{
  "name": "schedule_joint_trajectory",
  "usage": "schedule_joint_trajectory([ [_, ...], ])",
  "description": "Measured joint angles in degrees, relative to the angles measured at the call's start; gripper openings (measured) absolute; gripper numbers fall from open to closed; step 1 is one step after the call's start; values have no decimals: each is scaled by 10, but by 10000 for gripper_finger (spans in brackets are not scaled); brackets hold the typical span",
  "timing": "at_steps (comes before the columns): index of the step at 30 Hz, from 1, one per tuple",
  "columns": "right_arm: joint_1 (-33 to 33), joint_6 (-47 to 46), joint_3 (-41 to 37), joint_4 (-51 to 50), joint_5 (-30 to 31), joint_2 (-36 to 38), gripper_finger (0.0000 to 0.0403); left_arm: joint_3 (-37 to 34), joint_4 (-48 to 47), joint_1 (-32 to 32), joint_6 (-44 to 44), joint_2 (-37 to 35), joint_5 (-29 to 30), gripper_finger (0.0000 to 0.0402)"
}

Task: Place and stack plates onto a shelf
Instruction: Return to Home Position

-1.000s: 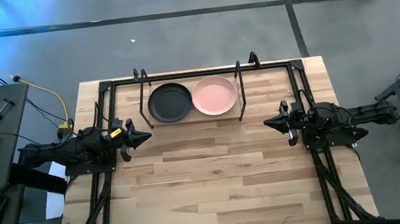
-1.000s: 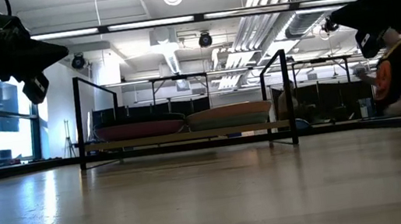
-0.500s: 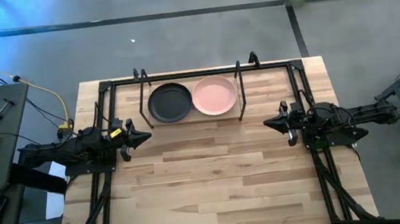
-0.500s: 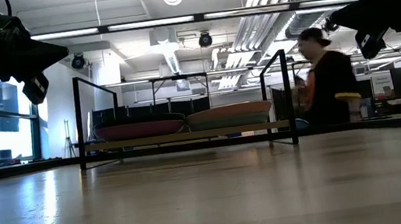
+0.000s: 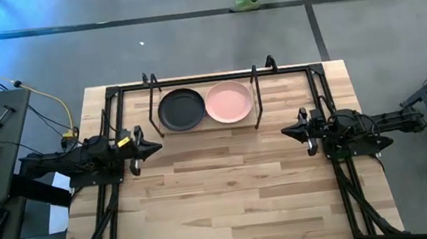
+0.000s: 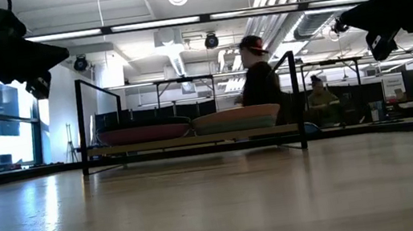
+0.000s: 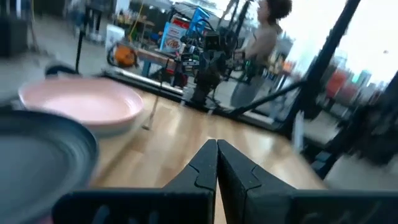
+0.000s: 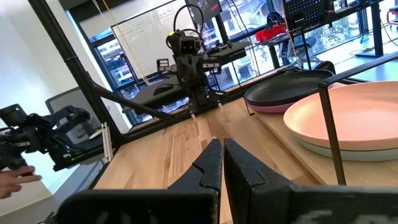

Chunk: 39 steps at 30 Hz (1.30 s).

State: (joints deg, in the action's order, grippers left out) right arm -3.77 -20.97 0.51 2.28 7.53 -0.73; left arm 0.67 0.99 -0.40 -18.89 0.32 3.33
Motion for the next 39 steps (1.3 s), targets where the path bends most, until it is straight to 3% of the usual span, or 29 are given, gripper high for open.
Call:
schedule_joint_trajectory([
  [5, 0, 0, 0, 0, 0, 0, 0, 0, 1, 0, 107, 7, 0, 0],
  [39, 0, 0, 0, 0, 0, 0, 0, 0, 0, 0, 81, 12, -1, 0],
])
